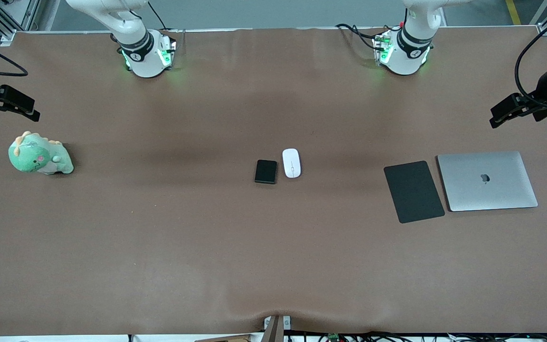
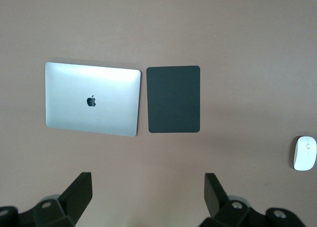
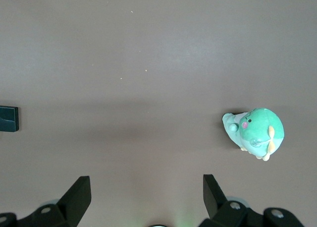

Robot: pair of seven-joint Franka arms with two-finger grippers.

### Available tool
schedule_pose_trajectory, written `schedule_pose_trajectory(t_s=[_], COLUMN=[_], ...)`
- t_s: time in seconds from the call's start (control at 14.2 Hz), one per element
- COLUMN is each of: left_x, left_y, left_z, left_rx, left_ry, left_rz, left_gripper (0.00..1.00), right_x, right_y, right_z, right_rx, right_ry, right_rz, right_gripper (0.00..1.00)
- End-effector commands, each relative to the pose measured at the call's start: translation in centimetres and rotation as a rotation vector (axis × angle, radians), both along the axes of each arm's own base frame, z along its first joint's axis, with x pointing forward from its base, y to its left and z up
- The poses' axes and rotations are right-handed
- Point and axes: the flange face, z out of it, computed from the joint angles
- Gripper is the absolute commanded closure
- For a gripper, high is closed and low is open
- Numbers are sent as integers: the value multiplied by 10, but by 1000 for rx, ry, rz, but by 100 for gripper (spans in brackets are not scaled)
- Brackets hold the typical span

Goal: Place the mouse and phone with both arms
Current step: 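Move the left gripper over the white mouse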

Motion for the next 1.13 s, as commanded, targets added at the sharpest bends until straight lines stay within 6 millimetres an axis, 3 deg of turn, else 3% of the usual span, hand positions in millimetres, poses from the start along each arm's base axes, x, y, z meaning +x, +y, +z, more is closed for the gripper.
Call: schedule_pose_trajectory(t_s=[0.0,0.35,0.49,0.71,1.06], left_x=[-5,7,19,38,40], left_y=[2,1,-13,-71,-197], left_z=[8,7,-16,-57,-131], left_rx=[-19,-32,-41,-80,-75], left_ry=[3,-1,39,50,93], left_rz=[-8,-10,-27,-59,-65], left_gripper=[0,0,0,0,0], right_x=[-1,0,1,1,4], right_y=[5,19,18,14,4], right_z=[4,2,3,3,-6], right_rx=[8,8,8,0,-7], right_ry=[-3,-1,-7,-8,18], right_rz=[15,38,37,32,22], right_gripper=[0,0,0,0,0])
